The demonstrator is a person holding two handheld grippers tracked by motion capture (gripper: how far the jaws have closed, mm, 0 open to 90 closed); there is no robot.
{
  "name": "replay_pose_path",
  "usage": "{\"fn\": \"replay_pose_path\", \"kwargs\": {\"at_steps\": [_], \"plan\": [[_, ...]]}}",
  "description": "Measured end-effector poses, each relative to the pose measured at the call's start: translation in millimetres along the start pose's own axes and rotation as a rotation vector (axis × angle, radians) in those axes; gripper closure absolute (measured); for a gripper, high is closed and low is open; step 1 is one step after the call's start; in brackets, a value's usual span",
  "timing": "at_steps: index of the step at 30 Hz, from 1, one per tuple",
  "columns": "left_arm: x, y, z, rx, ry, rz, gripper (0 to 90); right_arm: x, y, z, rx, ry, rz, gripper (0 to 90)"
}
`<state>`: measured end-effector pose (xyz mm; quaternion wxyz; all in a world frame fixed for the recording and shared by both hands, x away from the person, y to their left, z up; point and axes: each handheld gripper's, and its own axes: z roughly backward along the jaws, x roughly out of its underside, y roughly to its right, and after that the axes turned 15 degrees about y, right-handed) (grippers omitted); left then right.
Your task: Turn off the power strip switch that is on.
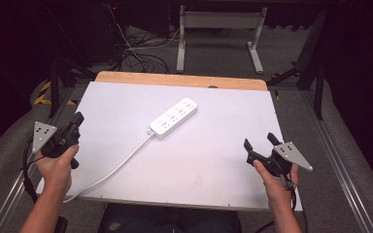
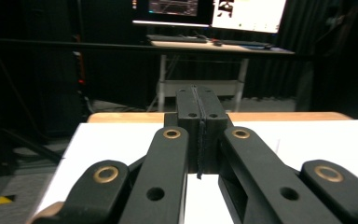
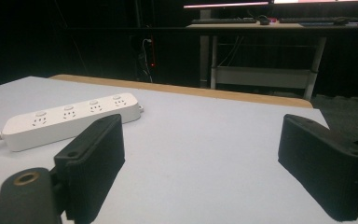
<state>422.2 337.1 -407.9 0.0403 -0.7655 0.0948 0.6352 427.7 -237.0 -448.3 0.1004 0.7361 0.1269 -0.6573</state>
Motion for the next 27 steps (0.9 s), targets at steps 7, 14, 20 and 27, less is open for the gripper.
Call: {"fn": "replay_pose_path", "kwargs": {"at_steps": [7,14,20,27], "plan": [[6.9,-6.4,-1.8,-0.041,-0.018,-0.015,90.0,1.4,-1.8,-2.1,-0.009,-0.009,0.009,15.2],[8.7,-6.2,-4.3,-0.049,-0.031,-0.035,71.9,1.2,-1.2,-0.9,-0.005,-0.008,0.009,15.2],[9.4,-3.2,-10.1,-0.005,-0.071,-0.017,29.4,0.7,-1.1,-0.1,-0.003,-0.006,0.010,15.3],[9.0,0.6,-11.6,-0.005,-0.078,-0.035,6.7,0.6,-0.4,0.2,-0.003,-0.003,0.008,15.3]]}}
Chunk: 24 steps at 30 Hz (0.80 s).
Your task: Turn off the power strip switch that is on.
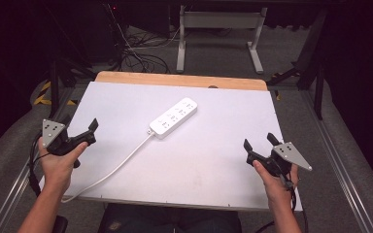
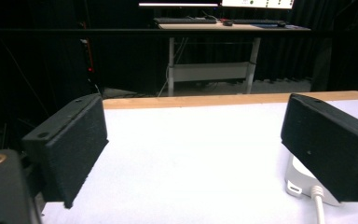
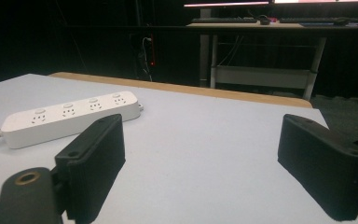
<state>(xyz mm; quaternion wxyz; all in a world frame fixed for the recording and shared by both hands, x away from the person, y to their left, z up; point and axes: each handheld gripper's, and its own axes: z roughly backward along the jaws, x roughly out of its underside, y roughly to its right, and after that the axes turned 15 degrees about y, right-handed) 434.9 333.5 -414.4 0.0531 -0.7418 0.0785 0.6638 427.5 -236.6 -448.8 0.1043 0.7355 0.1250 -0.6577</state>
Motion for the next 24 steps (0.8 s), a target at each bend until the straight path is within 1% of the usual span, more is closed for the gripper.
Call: {"fn": "replay_pose_path", "kwargs": {"at_steps": [6,11,15,17,19,24], "plan": [[0.5,-0.7,0.7,0.010,-0.010,0.006,5.8,-0.8,0.1,0.1,0.001,0.005,0.002,15.3],[1.5,-2.0,1.6,0.007,-0.014,0.017,5.2,-1.4,-0.2,-0.1,0.001,0.008,0.002,15.3],[2.6,-1.4,1.5,0.010,-0.015,0.008,5.5,-2.7,-0.1,1.4,0.005,0.010,0.005,15.1],[3.2,-1.4,2.0,0.013,-0.013,0.013,5.6,-3.4,0.2,1.8,0.011,0.010,0.006,15.1],[2.7,-2.5,2.9,0.011,-0.013,0.008,6.2,-3.7,0.1,2.0,0.014,0.010,0.009,15.1],[2.0,-3.0,3.6,0.006,-0.006,0.010,6.6,-4.6,-1.4,3.4,0.014,0.012,0.011,15.1]]}}
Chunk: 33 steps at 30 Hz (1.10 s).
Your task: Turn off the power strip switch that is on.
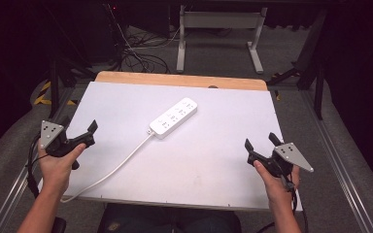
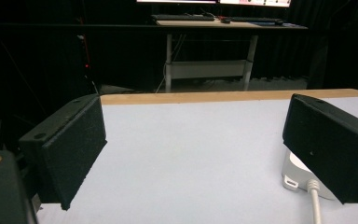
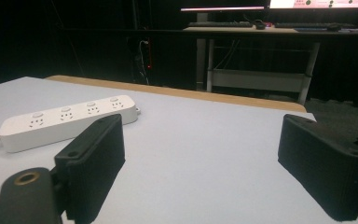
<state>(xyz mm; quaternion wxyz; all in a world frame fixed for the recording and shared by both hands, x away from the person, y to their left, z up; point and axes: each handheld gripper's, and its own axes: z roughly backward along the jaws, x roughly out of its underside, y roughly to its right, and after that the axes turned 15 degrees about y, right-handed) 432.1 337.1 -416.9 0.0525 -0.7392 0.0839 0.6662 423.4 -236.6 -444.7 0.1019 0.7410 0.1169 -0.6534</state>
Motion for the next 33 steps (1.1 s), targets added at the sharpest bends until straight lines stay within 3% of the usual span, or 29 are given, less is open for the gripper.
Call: {"fn": "replay_pose_path", "kwargs": {"at_steps": [33], "plan": [[2.5,0.9,-4.6,0.020,-0.012,0.008,8.3,-0.6,1.1,4.4,0.009,0.000,0.006,15.1]]}}
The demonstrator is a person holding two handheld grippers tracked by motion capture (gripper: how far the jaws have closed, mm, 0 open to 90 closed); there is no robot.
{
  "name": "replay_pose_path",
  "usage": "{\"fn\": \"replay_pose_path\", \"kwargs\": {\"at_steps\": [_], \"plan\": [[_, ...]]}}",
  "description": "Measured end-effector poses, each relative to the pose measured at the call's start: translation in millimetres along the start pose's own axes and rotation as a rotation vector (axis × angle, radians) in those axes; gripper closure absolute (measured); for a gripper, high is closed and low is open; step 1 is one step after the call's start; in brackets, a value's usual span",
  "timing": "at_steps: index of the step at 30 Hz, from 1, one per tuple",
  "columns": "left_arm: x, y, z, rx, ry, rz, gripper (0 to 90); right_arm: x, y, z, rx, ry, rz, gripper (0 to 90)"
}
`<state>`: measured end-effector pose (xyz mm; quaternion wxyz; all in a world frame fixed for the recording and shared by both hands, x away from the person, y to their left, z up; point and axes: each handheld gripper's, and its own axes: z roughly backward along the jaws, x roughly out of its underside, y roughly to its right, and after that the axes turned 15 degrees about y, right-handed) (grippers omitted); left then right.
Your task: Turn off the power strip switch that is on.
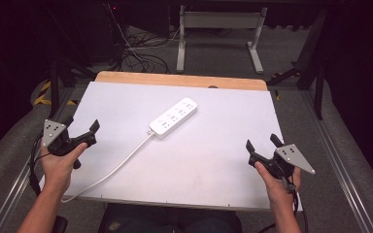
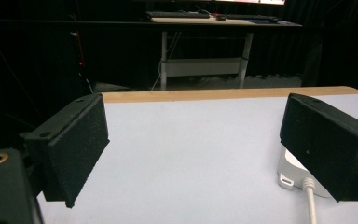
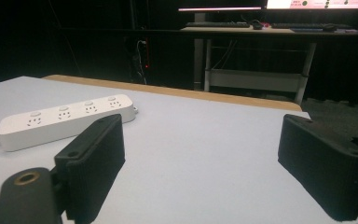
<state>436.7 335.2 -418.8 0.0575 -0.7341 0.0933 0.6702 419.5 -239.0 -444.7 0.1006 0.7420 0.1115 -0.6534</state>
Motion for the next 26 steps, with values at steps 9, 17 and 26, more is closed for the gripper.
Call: {"fn": "replay_pose_path", "kwargs": {"at_steps": [9,17,26], "plan": [[0.6,-1.0,-0.2,-0.002,-0.002,0.009,8.2,0.3,-0.3,0.1,-0.001,-0.001,0.001,15.1],[0.6,-1.0,0.0,-0.001,-0.003,0.011,8.2,0.1,-1.0,0.0,-0.002,0.000,0.001,15.1],[3.0,-3.4,-1.7,-0.007,-0.008,0.015,8.3,2.5,1.2,-2.9,-0.011,-0.002,-0.014,15.1]]}}
